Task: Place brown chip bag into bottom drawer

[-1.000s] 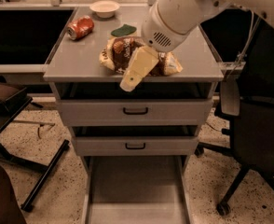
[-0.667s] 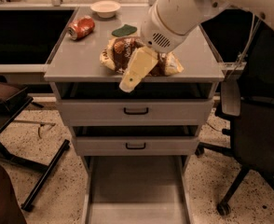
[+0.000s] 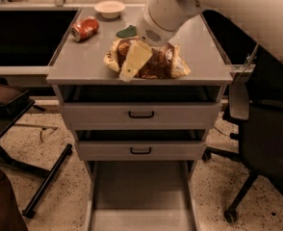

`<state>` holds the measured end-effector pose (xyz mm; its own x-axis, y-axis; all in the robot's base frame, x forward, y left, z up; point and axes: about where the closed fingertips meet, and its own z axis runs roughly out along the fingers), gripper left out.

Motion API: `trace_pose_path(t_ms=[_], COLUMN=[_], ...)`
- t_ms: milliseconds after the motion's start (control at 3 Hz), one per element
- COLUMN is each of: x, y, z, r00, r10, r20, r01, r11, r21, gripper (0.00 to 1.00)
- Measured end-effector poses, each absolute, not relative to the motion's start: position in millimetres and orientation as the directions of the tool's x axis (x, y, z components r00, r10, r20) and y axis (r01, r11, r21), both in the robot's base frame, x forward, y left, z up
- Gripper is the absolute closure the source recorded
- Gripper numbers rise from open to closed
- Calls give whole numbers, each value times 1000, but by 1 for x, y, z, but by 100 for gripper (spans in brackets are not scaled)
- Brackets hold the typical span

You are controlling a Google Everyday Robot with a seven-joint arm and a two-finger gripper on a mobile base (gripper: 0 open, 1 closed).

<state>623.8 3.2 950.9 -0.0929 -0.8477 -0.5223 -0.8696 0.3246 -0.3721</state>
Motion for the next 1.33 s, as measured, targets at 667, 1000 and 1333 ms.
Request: trace_pose_path(t_ms=[667, 1000, 1333], x=[697, 730, 753], y=[-8, -40, -79], z=[913, 900, 895], r00=[-161, -222, -270], r10=[-877, -892, -906], r20=[-453, -393, -327], r01=[-870, -860, -851], r11=[343, 369, 384], r21=[-354, -352, -359], gripper=[0, 0, 0])
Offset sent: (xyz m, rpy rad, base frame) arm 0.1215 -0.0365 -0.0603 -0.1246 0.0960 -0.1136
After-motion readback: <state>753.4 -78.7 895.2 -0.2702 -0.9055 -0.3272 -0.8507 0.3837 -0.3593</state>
